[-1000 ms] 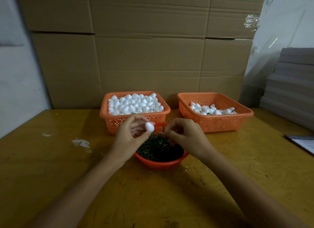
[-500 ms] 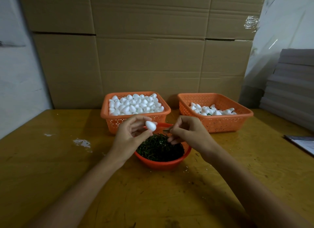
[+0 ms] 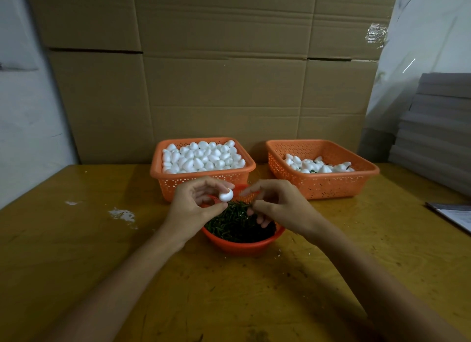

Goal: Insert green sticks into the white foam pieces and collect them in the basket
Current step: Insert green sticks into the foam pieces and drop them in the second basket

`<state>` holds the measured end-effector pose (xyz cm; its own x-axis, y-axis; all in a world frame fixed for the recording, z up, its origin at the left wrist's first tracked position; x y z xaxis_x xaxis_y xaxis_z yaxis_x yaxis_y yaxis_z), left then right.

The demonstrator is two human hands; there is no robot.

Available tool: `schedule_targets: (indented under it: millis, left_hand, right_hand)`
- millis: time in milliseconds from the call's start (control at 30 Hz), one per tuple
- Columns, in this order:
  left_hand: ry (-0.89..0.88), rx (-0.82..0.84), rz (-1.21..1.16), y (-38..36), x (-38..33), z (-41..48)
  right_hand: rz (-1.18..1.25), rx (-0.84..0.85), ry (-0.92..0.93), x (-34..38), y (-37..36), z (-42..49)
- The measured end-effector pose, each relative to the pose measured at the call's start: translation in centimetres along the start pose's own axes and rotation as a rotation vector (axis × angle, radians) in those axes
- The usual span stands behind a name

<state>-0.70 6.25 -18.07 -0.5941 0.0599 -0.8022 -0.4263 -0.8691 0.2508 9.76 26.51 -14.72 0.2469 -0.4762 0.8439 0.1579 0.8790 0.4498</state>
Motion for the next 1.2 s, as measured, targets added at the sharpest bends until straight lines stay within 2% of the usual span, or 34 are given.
schedule_targets:
  millis: [267,733,1033,1200]
  left_hand:
    - [-0.024,-0.008,-0.009,-0.14,-0.07,0.01]
    - [-0.005,-0.020,0.009,0.01,-0.07,0.09]
    - [0.002,-0.024,0.011,-0.06,-0.13,0.08]
    - [0.031,-0.037,0.012,-0.20,-0.34,-0.01]
  right_hand:
    - [-0.043,-0.025,-0.045,-0.15,0.01,-0.03]
    - [-0.106,0.031,-0.011,-0.29,0.02,0.04]
    - [-0.081,-0.019,-0.042,-0.48,-0.14,0.05]
    - [-0.091,-0.018,-0.001,-0.49,-0.22,0.08]
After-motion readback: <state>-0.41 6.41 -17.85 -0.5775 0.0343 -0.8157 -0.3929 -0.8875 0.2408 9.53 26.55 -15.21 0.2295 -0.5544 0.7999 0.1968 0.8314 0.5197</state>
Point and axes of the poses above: each hand's wrist, its own z-axis towards the middle knuckle, its own y-axis out of the back of the hand, x = y × z, the point moved 1 cm from there along z, towards the middle knuckle, and after that the axes turned 6 degrees about z, right-handed, at the moved point
